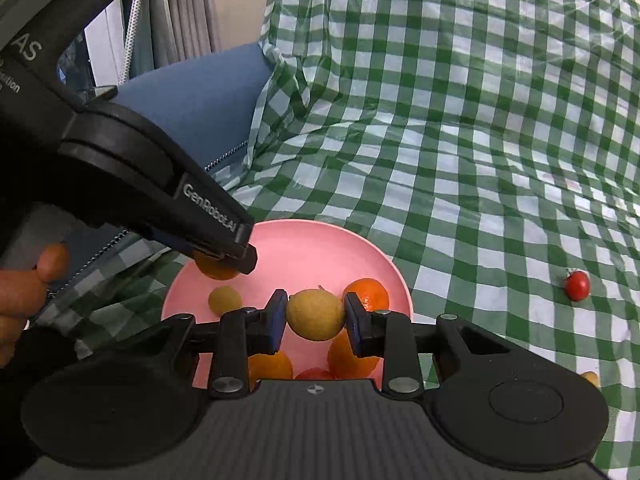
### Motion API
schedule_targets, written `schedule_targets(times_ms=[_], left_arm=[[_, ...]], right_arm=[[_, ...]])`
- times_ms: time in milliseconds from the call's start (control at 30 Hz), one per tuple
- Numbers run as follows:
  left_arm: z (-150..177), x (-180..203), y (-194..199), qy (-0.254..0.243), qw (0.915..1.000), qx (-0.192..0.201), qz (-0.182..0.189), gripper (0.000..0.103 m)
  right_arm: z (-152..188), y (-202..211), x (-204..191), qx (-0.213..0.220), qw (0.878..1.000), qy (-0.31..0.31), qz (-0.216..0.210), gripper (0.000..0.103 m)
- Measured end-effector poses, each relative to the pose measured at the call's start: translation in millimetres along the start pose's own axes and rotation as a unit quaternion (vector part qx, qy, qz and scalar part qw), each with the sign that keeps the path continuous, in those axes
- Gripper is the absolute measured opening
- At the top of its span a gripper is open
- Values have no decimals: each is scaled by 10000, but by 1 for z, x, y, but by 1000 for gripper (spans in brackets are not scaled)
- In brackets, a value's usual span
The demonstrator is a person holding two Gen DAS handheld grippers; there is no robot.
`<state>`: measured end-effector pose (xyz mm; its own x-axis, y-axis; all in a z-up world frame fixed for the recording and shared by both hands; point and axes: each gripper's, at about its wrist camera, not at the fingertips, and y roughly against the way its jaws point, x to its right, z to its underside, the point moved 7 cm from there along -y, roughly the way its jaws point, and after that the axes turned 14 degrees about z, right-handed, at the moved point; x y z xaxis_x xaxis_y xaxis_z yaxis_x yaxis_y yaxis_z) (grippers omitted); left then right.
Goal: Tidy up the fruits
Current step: 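Open both grippers to drop the tomatoes onto the pink plate, then lift both open tools away from the pink plate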
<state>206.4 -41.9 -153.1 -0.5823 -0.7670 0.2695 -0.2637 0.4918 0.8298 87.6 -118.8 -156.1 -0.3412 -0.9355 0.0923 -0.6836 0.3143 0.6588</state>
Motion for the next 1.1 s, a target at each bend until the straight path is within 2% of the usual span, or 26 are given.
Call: schedule_targets(times_ms=[367,400,433,500,567,633,700,833,933,1000,1100], left_arm=[[-4,-10,-28,-116,9997,-213,-81,41],[-6,-11,-28,-95,9998,-162,-97,48],[-9,-11,-25,-48,9999,-77,-76,73],[-16,-10,-11,14,9996,265,-71,102],[-21,-6,10,-109,9973,722,-110,103],[-19,-2,24,-304,9966,751,-143,103],[-8,-2,37,-343,9955,799,-373,103],[27,-1,65,-233,9948,759,-638,103],[60,-2,87,53,9942,633,-869,103],[80,-3,99,368,9935,467,-968,103],[103,1,118,538,9936,519,-851,103]], right_arm=[[2,-22,-4,-152,9998,121,1,32],[2,-21,-4,-156,9998,132,-18,33],[1,-21,-4,-128,9998,116,-15,37],[-4,-16,-1,-1,10000,55,82,70],[-9,-7,2,183,9997,33,186,83],[-11,6,3,261,9992,20,289,91],[-8,21,3,197,9994,-64,282,96],[6,54,0,-79,9990,-408,174,98],[19,78,2,-288,9971,-681,187,99],[23,94,6,-235,9967,-728,277,100],[25,118,10,-60,9968,-615,503,100]])
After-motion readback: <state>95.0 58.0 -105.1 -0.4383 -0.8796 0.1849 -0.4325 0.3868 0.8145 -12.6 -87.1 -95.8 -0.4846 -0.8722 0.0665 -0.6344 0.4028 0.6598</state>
